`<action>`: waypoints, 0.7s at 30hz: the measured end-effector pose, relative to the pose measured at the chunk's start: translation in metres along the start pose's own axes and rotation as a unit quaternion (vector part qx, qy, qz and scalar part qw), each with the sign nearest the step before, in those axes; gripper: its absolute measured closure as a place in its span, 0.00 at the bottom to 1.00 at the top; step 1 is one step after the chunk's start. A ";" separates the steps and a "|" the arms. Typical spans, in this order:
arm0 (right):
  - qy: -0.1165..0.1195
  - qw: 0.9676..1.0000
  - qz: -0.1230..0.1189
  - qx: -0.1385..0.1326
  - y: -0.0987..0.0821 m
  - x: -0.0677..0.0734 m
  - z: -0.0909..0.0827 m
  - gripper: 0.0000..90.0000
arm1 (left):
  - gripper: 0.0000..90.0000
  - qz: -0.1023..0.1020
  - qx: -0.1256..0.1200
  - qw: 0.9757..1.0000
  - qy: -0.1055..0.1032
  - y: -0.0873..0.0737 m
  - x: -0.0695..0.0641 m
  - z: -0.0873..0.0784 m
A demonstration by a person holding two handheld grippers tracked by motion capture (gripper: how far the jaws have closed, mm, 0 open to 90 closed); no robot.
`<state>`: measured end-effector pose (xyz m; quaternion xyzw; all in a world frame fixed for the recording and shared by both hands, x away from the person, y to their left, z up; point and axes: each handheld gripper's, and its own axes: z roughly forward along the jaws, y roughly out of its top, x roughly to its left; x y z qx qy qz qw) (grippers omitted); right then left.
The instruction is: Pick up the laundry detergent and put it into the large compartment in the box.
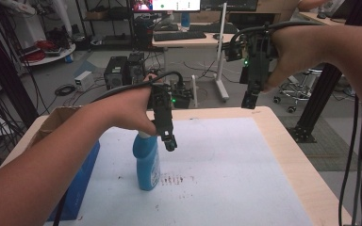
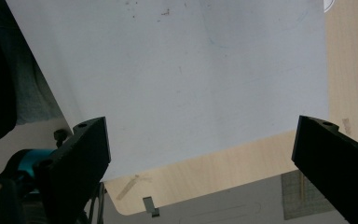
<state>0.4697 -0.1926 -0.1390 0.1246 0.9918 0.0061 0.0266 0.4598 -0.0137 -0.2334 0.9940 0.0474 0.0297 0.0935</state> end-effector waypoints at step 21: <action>-0.005 1.000 -0.007 0.000 0.001 0.000 0.005 0.04 | 0.02 -0.023 -0.008 1.000 0.017 0.002 -0.009 -0.011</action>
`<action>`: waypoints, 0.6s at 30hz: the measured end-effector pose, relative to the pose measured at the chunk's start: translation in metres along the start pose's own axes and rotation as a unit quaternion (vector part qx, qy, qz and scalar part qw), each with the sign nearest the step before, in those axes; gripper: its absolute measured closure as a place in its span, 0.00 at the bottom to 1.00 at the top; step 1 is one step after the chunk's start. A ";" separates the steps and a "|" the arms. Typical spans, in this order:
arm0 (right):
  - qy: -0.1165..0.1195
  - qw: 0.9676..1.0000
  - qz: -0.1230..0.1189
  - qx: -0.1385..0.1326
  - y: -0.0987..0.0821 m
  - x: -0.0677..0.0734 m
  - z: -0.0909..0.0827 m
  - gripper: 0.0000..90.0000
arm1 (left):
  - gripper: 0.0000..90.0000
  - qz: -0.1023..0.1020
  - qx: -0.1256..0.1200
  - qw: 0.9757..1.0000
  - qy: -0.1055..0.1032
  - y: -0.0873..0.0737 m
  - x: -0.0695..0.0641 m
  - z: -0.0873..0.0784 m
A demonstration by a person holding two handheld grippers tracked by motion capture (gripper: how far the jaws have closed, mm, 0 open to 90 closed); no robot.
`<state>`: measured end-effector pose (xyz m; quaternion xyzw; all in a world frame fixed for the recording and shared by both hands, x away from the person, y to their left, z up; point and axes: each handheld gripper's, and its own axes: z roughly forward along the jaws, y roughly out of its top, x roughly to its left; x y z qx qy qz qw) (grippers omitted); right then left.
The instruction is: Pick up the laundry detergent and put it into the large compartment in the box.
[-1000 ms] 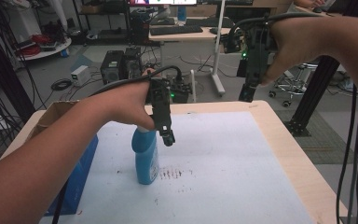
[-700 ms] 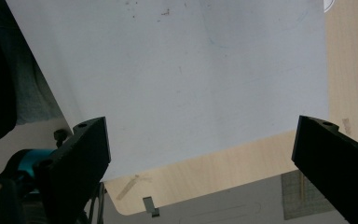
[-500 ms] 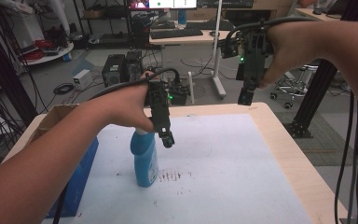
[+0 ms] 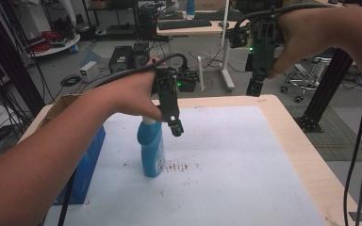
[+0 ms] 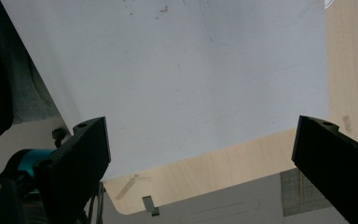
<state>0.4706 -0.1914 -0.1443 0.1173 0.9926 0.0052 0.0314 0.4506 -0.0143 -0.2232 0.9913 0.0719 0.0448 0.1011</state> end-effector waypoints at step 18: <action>0.001 1.000 -0.003 0.005 0.005 0.007 0.003 0.04 | 0.02 -0.137 -0.014 0.990 0.031 -0.020 0.001 -0.025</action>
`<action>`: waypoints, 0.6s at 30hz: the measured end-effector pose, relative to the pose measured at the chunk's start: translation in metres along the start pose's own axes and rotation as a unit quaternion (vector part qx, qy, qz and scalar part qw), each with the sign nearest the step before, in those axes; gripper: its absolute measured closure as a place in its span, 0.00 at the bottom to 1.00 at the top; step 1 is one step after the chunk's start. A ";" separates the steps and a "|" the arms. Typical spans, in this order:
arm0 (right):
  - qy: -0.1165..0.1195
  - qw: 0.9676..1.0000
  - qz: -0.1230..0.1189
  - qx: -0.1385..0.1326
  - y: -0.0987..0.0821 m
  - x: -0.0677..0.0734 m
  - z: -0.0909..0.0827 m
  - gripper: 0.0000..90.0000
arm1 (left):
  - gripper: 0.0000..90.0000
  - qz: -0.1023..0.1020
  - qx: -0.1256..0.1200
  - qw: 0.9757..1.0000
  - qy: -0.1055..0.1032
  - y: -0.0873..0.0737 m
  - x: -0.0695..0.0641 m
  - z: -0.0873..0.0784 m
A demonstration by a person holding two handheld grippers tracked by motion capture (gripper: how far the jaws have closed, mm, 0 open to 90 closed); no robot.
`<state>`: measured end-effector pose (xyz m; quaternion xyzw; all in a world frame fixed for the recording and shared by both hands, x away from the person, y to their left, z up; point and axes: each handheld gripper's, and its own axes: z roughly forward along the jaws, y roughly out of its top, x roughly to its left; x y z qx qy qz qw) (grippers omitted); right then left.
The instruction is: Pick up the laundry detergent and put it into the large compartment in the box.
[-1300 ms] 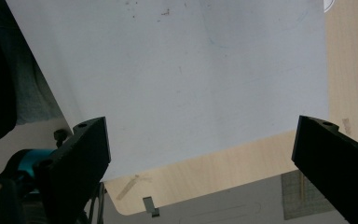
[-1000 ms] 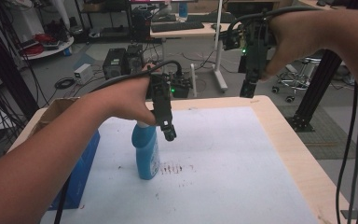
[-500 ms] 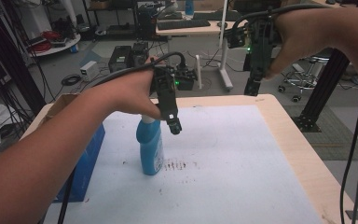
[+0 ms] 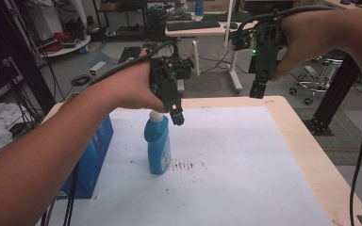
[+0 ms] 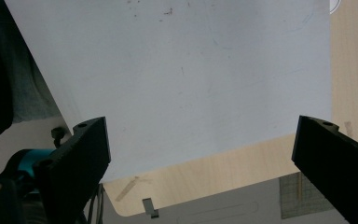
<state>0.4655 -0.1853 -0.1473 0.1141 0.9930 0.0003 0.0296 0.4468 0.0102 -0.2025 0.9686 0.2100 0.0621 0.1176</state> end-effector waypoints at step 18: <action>0.002 1.000 0.005 0.000 -0.001 0.002 -0.001 0.04 | 0.02 -0.252 -0.022 0.968 -0.005 -0.027 0.018 -0.005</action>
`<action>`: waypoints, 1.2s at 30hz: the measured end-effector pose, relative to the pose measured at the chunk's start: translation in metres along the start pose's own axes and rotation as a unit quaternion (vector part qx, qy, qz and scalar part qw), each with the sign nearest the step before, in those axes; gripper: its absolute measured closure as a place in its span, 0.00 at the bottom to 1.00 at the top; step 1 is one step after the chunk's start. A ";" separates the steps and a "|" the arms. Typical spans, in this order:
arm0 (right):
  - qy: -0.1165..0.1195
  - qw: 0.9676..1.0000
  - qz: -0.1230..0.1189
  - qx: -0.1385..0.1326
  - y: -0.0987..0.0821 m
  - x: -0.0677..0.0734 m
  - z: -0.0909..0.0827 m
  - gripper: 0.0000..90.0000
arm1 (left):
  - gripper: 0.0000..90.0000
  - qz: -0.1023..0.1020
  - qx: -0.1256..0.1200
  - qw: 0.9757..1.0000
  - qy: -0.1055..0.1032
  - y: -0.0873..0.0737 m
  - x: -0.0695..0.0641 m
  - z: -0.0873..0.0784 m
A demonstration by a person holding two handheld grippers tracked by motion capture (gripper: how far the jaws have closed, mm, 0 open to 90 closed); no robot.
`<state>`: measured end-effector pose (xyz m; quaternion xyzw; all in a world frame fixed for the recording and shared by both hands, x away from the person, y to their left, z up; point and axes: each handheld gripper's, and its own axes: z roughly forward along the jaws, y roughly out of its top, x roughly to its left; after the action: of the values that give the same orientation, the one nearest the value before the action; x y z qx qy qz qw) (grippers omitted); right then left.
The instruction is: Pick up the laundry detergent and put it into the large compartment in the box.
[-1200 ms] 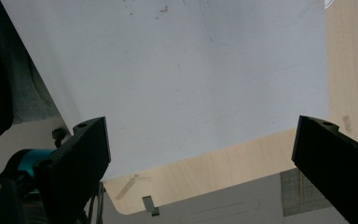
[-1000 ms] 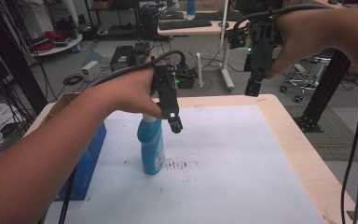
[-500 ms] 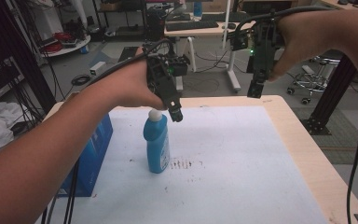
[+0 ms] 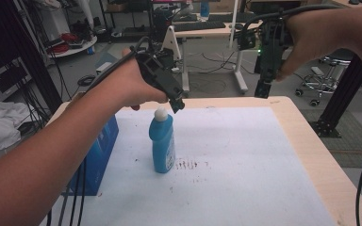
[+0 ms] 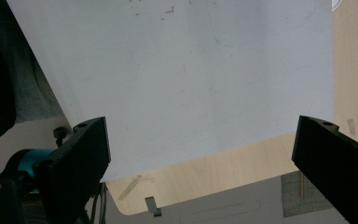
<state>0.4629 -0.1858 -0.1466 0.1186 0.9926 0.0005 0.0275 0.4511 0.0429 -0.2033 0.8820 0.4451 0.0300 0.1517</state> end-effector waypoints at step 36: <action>0.005 1.000 -0.010 0.003 0.008 0.000 0.011 0.04 | 0.02 -0.048 0.025 0.998 0.016 -0.016 0.013 0.067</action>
<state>0.4650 -0.1777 -0.1576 0.1084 0.9939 -0.0024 0.0220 0.4591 0.0462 -0.2727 0.8627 0.4896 0.0255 0.1240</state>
